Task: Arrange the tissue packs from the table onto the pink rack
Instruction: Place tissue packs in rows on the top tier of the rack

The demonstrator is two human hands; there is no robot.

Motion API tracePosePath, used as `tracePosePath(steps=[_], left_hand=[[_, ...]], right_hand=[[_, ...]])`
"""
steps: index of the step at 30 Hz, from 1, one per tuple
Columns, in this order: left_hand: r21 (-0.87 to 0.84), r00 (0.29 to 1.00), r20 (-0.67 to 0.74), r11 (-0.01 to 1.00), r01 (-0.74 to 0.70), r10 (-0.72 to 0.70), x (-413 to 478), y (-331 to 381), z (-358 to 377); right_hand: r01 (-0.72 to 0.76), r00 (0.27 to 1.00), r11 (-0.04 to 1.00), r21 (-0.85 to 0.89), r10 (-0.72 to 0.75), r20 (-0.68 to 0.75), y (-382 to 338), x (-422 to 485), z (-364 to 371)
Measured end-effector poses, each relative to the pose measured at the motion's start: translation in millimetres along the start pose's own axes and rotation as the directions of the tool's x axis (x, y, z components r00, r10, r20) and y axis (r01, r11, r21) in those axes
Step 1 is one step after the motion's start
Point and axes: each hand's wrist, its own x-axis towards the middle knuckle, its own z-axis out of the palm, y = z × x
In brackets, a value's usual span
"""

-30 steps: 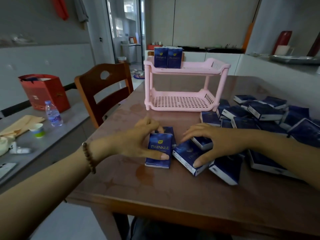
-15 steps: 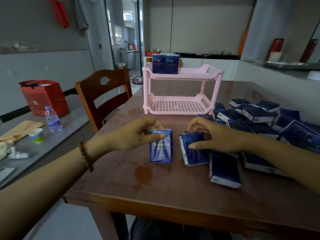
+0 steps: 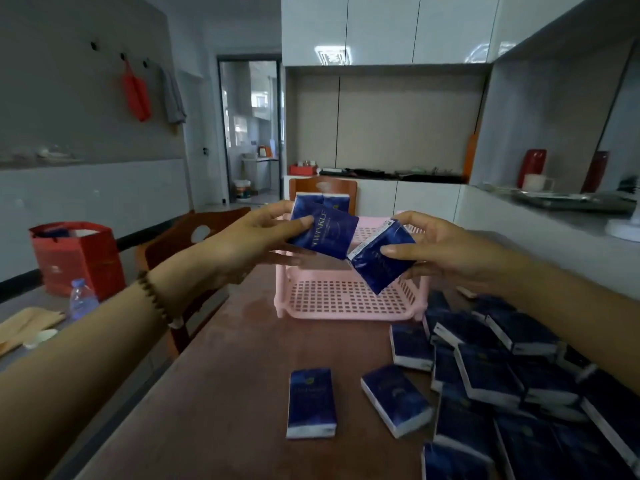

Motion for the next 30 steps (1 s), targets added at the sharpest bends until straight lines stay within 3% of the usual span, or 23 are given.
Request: tracePosePath(steps=[6, 12, 17, 23, 30], left_hand=[[-0.042, 0.995, -0.101, 0.999, -0.007, 0.003, 53.8, 4.8, -18.0], [-0.012, 0.993, -0.114, 1.000, -0.013, 0.012, 92.5, -5.7, -32.4], [0.274, 0.972, -0.197, 0.959, -0.072, 0.129, 122.4, -16.6, -49.4], [0.518, 0.963, -0.121, 0.843, -0.146, 0.241, 151.6, -34.2, -66.6], [0.597, 0.959, -0.027, 0.774, -0.211, 0.283, 167.9, -54.4, -71.9]], right_hand=[[0.025, 0.998, 0.999, 0.022, -0.023, -0.066, -21.7, 50.6, -19.4], [0.044, 0.991, 0.999, 0.028, -0.040, -0.125, -18.6, 91.4, -26.6], [0.086, 0.972, 0.981, -0.175, -0.121, -0.202, -8.7, 121.2, -38.2], [0.081, 0.947, 0.956, -0.282, -0.161, -0.276, 9.7, 157.5, -48.6], [0.081, 0.971, 0.960, -0.269, -0.137, -0.196, 26.4, 183.0, -43.7]])
